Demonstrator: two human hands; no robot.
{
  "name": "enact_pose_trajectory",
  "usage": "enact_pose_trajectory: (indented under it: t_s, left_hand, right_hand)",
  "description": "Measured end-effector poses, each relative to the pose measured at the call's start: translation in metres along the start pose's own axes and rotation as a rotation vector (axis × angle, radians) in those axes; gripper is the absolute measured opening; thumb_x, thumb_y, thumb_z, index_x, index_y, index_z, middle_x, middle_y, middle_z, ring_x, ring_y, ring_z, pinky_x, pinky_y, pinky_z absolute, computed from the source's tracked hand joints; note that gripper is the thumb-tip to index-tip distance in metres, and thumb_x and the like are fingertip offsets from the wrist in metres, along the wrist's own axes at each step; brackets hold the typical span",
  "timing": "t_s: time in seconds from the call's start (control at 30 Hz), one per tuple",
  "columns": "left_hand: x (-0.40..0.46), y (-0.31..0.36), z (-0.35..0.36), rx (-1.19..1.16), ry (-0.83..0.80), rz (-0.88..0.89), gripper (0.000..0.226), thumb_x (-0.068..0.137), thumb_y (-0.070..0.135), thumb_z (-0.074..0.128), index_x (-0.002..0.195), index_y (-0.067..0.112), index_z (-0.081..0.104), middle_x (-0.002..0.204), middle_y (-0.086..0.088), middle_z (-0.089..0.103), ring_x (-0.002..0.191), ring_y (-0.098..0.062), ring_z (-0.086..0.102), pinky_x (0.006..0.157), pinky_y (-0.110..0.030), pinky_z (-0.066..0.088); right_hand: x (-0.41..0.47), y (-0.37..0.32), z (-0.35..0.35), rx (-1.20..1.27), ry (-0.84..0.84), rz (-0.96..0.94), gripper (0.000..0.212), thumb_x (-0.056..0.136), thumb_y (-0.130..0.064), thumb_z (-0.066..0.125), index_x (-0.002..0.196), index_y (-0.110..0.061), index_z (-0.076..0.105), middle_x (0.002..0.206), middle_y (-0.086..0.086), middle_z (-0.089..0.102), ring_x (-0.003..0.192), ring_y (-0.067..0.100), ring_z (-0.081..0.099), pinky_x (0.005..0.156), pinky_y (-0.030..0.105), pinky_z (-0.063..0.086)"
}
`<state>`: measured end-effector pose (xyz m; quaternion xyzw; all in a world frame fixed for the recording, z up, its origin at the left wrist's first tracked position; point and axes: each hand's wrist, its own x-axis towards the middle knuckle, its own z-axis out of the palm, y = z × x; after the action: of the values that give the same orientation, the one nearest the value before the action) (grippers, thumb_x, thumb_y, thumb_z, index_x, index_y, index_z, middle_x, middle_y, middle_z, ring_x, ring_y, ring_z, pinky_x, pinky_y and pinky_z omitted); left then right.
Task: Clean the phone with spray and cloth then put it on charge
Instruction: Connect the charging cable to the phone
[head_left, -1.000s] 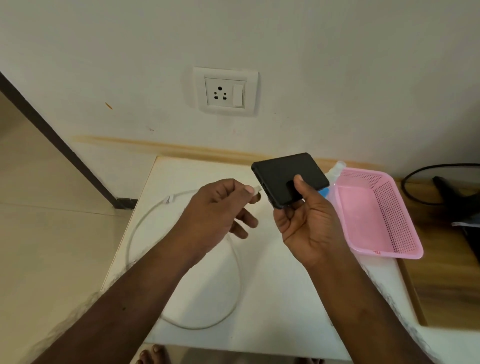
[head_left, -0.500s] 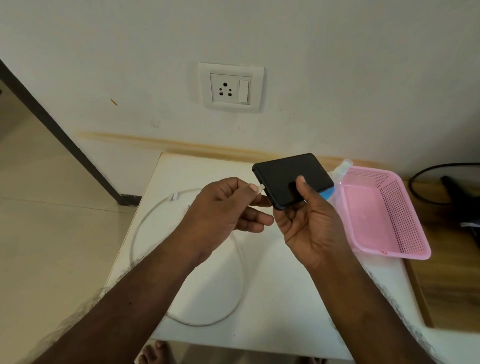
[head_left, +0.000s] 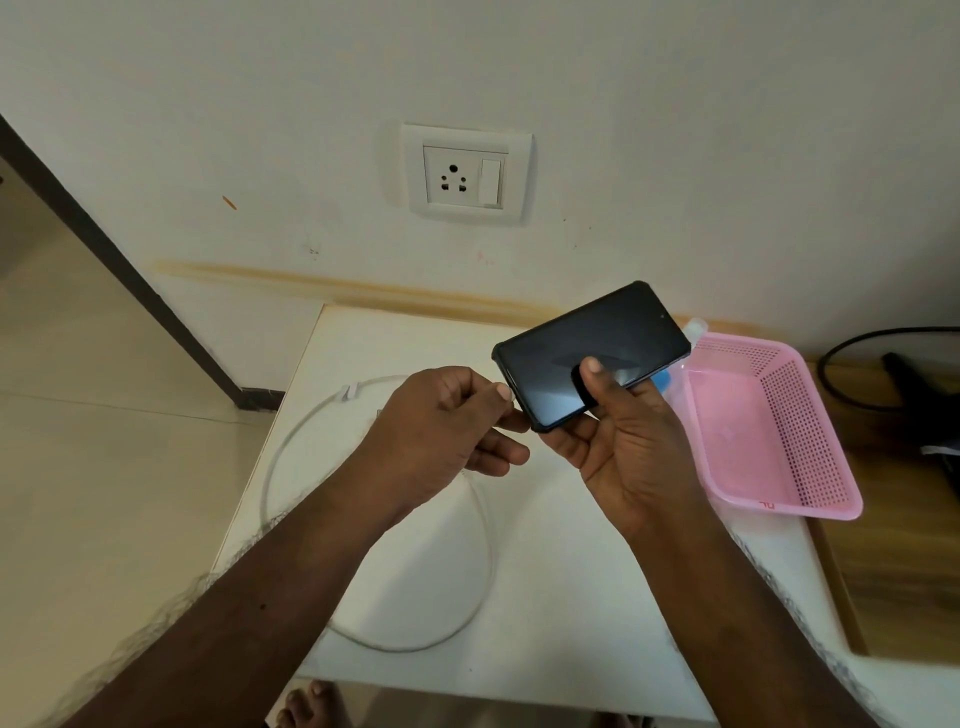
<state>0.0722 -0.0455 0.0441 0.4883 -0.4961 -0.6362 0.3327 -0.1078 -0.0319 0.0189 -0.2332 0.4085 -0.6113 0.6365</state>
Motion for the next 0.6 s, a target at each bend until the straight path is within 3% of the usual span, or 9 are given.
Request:
enact_pose_trajectory:
  t_s: [0.27,0.37,0.43,0.5,0.53,0.6]
  left_hand:
    - [0.004,-0.004,-0.004,0.041,0.01,0.009,0.025,0.102,0.022,0.055,0.094,0.0,0.064,0.09,-0.006,0.078,0.076,-0.028,0.076,0.064,-0.034,0.062]
    - [0.002,-0.002,-0.006,0.219,0.072,0.069,0.031,0.1,0.038,0.055,0.091,0.011,0.068,0.085,0.007,0.077,0.076,-0.012,0.075,0.071,-0.039,0.059]
    - [0.0,0.0,-0.011,0.527,0.371,0.274,0.035,0.097,0.054,0.05,0.085,0.025,0.064,0.076,0.016,0.069,0.077,-0.001,0.065,0.071,-0.032,0.052]
    - [-0.009,0.003,-0.018,0.675,0.715,0.583,0.037,0.098,0.051,0.047,0.076,0.023,0.056,0.068,0.016,0.056,0.071,-0.01,0.055,0.064,-0.026,0.041]
    - [-0.016,0.003,-0.021,0.714,0.774,0.709,0.041,0.1,0.045,0.046,0.068,0.019,0.05,0.06,0.012,0.049,0.06,-0.014,0.049,0.057,-0.024,0.035]
    - [-0.028,-0.006,-0.018,0.821,0.668,0.858,0.048,0.1,0.035,0.045,0.055,0.017,0.039,0.049,0.008,0.036,0.045,-0.016,0.037,0.047,-0.022,0.027]
  right_hand:
    - [-0.001,0.003,-0.001,-0.057,0.005,-0.008,0.039,0.089,-0.023,0.065,0.127,-0.019,0.053,0.111,0.01,0.071,0.1,0.038,0.068,0.07,0.039,0.059]
    - [0.001,0.0,-0.001,-0.034,0.024,-0.013,0.043,0.085,-0.024,0.067,0.126,-0.02,0.054,0.11,0.01,0.072,0.099,0.037,0.069,0.068,0.039,0.059]
    - [0.003,-0.001,-0.003,0.022,0.041,-0.008,0.045,0.085,-0.023,0.068,0.128,-0.019,0.054,0.111,0.011,0.071,0.1,0.037,0.068,0.068,0.04,0.058]
    - [0.004,0.0,-0.003,0.086,0.064,0.009,0.046,0.088,-0.022,0.066,0.131,-0.019,0.052,0.112,0.012,0.071,0.101,0.037,0.068,0.07,0.04,0.058]
    - [0.004,0.0,-0.002,0.116,0.076,0.018,0.045,0.089,-0.021,0.065,0.132,-0.019,0.052,0.113,0.012,0.071,0.101,0.037,0.068,0.07,0.04,0.058]
    - [0.003,0.003,-0.002,0.152,0.089,0.026,0.044,0.09,-0.02,0.065,0.132,-0.019,0.052,0.114,0.013,0.071,0.101,0.037,0.068,0.071,0.041,0.058]
